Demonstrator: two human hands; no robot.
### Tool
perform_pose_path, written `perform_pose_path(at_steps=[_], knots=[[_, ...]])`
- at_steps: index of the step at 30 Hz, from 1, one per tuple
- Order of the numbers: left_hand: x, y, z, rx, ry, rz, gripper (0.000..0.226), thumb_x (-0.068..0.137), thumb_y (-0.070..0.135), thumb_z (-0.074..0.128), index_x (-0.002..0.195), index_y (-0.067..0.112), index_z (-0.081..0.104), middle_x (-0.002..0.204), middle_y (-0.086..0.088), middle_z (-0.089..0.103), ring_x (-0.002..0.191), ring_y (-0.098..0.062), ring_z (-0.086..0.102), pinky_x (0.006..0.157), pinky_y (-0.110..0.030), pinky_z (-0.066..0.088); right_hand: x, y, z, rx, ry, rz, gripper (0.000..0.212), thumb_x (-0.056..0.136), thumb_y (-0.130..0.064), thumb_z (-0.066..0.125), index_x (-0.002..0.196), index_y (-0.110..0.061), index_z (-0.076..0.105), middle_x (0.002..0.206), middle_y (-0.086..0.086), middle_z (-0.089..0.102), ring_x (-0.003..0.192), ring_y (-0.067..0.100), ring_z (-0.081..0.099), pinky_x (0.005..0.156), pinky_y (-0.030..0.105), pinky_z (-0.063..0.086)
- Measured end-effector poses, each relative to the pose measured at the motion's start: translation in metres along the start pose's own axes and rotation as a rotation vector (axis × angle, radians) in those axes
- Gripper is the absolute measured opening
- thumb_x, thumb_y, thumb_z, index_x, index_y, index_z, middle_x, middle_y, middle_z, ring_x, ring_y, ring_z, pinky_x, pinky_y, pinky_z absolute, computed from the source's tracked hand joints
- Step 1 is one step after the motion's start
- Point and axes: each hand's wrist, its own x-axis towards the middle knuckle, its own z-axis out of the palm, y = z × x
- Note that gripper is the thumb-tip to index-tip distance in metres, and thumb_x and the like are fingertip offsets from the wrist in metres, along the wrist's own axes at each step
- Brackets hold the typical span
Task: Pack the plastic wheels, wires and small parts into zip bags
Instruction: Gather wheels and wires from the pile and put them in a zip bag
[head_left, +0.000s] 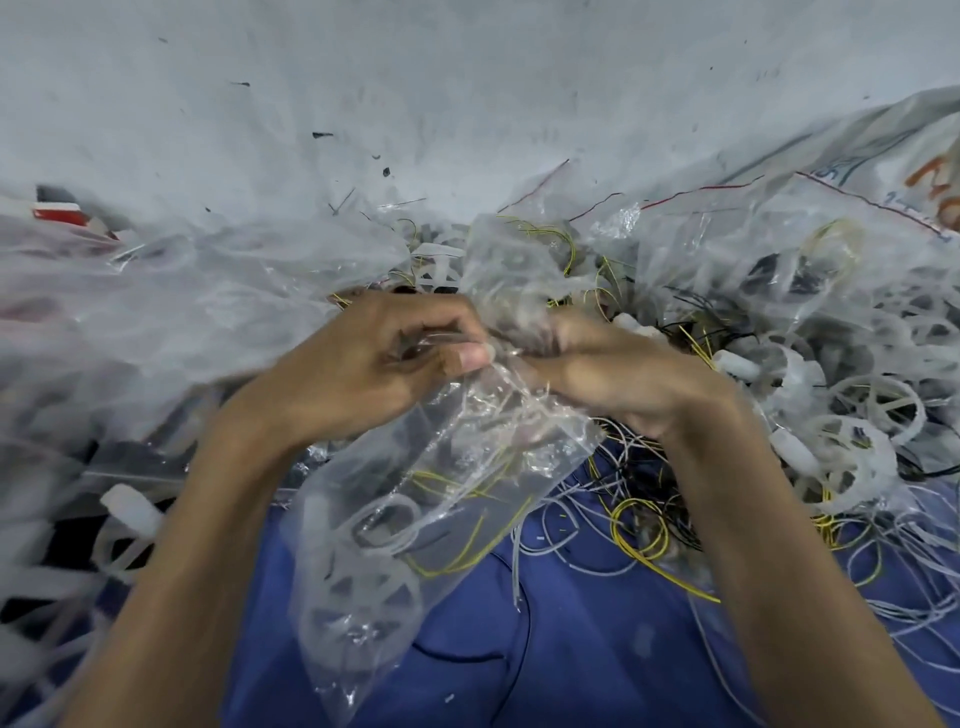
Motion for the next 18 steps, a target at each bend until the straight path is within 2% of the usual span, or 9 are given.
perform_pose_path(at_steps=[2, 3, 4, 7, 10, 12, 14, 16, 18], knots=[[0.001, 0.0, 0.003, -0.006, 0.007, -0.001, 0.015, 0.088, 0.036, 0.058, 0.081, 0.024, 0.063, 0.077, 0.013, 0.063, 0.07, -0.004, 0.058, 0.064, -0.013, 0.04, -0.001, 0.0, 0.004, -0.072, -0.094, 0.01, 0.026, 0.093, -0.023, 0.057, 0.102, 0.002, 0.057, 0.087, 0.017, 0.059, 0.082, 0.036, 0.056, 0.088, 0.065, 0.033], [0.001, -0.001, 0.004, -0.02, 0.016, 0.0, 0.016, 0.087, 0.038, 0.059, 0.081, 0.024, 0.063, 0.078, 0.008, 0.064, 0.07, -0.008, 0.058, 0.064, -0.018, 0.041, -0.002, -0.001, 0.005, -0.083, -0.141, 0.019, 0.027, 0.092, -0.032, 0.057, 0.097, -0.006, 0.062, 0.084, 0.007, 0.06, 0.08, 0.025, 0.057, 0.07, 0.027, 0.034], [0.001, -0.001, 0.004, -0.027, 0.026, 0.005, 0.017, 0.086, 0.041, 0.059, 0.08, 0.026, 0.062, 0.078, 0.003, 0.064, 0.069, -0.013, 0.058, 0.064, -0.022, 0.041, -0.005, -0.002, 0.007, -0.093, -0.199, 0.045, 0.025, 0.089, -0.04, 0.055, 0.094, -0.018, 0.066, 0.085, -0.008, 0.064, 0.086, 0.012, 0.061, 0.082, 0.026, 0.048], [0.003, -0.002, 0.006, -0.016, 0.01, 0.002, 0.022, 0.083, 0.047, 0.054, 0.079, 0.028, 0.063, 0.07, -0.004, 0.059, 0.063, -0.023, 0.051, 0.06, -0.03, 0.037, -0.009, -0.003, 0.008, -0.236, -0.338, 0.131, 0.03, 0.088, -0.046, 0.051, 0.112, -0.031, 0.061, 0.111, -0.024, 0.06, 0.107, 0.0, 0.054, 0.101, 0.028, 0.042], [0.008, 0.001, 0.013, -0.017, -0.043, 0.03, 0.015, 0.084, 0.042, 0.059, 0.075, 0.03, 0.059, 0.064, 0.008, 0.053, 0.054, -0.004, 0.041, 0.054, -0.018, 0.03, -0.009, -0.003, 0.001, -0.484, -0.462, 0.155, 0.014, 0.086, -0.052, 0.052, 0.099, -0.053, 0.058, 0.087, -0.041, 0.058, 0.086, -0.016, 0.052, 0.098, 0.03, 0.032], [0.01, 0.003, 0.017, -0.013, -0.036, 0.049, 0.011, 0.086, 0.036, 0.059, 0.076, 0.032, 0.056, 0.063, 0.016, 0.051, 0.054, 0.0, 0.04, 0.054, -0.013, 0.027, -0.009, -0.004, -0.003, -0.595, -0.421, 0.147, 0.02, 0.085, -0.049, 0.057, 0.105, -0.05, 0.056, 0.094, -0.035, 0.06, 0.089, -0.005, 0.059, 0.099, 0.029, 0.035], [0.01, 0.004, 0.017, -0.035, -0.002, 0.072, 0.012, 0.087, 0.033, 0.058, 0.076, 0.032, 0.054, 0.065, 0.02, 0.051, 0.056, 0.002, 0.042, 0.057, -0.011, 0.029, -0.01, -0.005, -0.005, -0.521, -0.324, 0.105, 0.03, 0.085, -0.046, 0.056, 0.11, -0.032, 0.063, 0.103, -0.007, 0.068, 0.095, 0.017, 0.065, 0.091, 0.037, 0.049], [0.01, 0.005, 0.014, -0.069, 0.035, 0.088, 0.011, 0.086, 0.036, 0.058, 0.077, 0.031, 0.056, 0.068, 0.02, 0.052, 0.061, 0.001, 0.046, 0.061, -0.014, 0.033, -0.01, -0.01, -0.006, -0.314, -0.265, 0.135, 0.026, 0.086, -0.043, 0.049, 0.075, -0.04, 0.073, 0.076, -0.016, 0.071, 0.075, -0.005, 0.065, 0.073, 0.018, 0.052], [0.009, 0.004, 0.011, -0.1, 0.066, 0.082, 0.013, 0.085, 0.037, 0.054, 0.078, 0.028, 0.059, 0.069, 0.017, 0.052, 0.063, -0.001, 0.047, 0.062, -0.017, 0.035, -0.004, -0.01, -0.003, -0.28, -0.324, 0.167, 0.048, 0.088, -0.034, 0.052, 0.042, -0.04, 0.065, 0.049, -0.032, 0.057, 0.054, -0.022, 0.053, 0.054, 0.0, 0.04]])
